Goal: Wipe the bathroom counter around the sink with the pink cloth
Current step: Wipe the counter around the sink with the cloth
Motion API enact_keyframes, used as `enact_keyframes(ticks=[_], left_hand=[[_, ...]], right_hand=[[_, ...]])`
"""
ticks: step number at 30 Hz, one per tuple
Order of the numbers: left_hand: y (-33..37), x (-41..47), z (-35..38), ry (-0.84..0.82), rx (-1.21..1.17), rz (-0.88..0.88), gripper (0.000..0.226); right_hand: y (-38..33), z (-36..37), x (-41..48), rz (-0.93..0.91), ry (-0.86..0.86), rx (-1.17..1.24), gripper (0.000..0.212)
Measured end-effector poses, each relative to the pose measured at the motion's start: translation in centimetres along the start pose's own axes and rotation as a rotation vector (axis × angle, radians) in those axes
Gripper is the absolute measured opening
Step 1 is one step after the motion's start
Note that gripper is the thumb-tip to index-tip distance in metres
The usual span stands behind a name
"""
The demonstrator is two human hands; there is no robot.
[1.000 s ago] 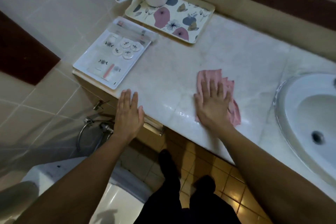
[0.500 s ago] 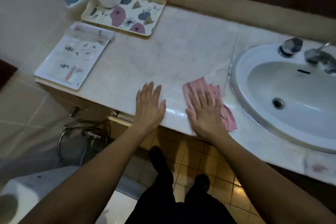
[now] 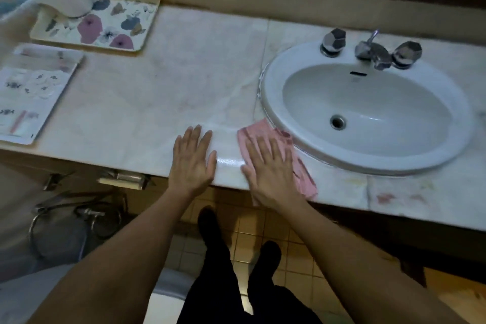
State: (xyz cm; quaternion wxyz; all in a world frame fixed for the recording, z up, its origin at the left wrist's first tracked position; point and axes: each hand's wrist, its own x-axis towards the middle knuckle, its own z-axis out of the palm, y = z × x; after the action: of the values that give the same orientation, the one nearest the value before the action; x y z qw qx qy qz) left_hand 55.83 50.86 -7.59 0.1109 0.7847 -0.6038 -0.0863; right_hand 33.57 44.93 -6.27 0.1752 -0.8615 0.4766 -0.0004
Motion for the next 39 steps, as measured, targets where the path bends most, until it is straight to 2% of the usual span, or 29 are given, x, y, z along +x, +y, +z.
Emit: enact_keyframes(ticks=[3,6,11,16,23,29,31,34,39], left_hand=[[0.0,0.1,0.2,0.028,0.000,-0.002,0.058],[0.0,0.1,0.1,0.041,0.021,0.000,0.059],[0.2,0.0,-0.3,0.017,0.020,-0.005,0.061],[0.3,-0.1,0.0,-0.023,0.030,-0.017,0.063],[-0.1,0.2,0.1,0.005,0.035,-0.001,0.064],[-0.6,0.1,0.5,0.031,0.025,0.018,0.063],[-0.6,0.0,0.3,0.020,0.030,0.020,0.063],[-0.4,0.1,-0.1,-0.016,0.026,0.014,0.064],[-0.3,-0.1,-0.4,-0.031,0.021,0.030,0.064]], right_hand=[[-0.3,-0.3,5.7,-0.051,0.005,0.018,0.065],[0.4,-0.1,6.8,-0.086,0.015,0.021,0.067],[3.8,0.0,-1.7,-0.149,-0.014,-0.092,0.066],[7.2,-0.5,-7.8,-0.046,-0.060,-0.150,0.069],[-0.3,-0.6,6.8,-0.040,0.000,0.001,0.070],[-4.2,-0.9,16.3,0.027,0.091,-0.001,0.068],[-3.7,-0.5,14.2,-0.029,0.085,-0.004,0.067],[-1.6,0.6,6.2,-0.085,0.075,-0.036,0.064],[6.1,-0.3,-7.7,0.107,0.055,-0.113,0.065]])
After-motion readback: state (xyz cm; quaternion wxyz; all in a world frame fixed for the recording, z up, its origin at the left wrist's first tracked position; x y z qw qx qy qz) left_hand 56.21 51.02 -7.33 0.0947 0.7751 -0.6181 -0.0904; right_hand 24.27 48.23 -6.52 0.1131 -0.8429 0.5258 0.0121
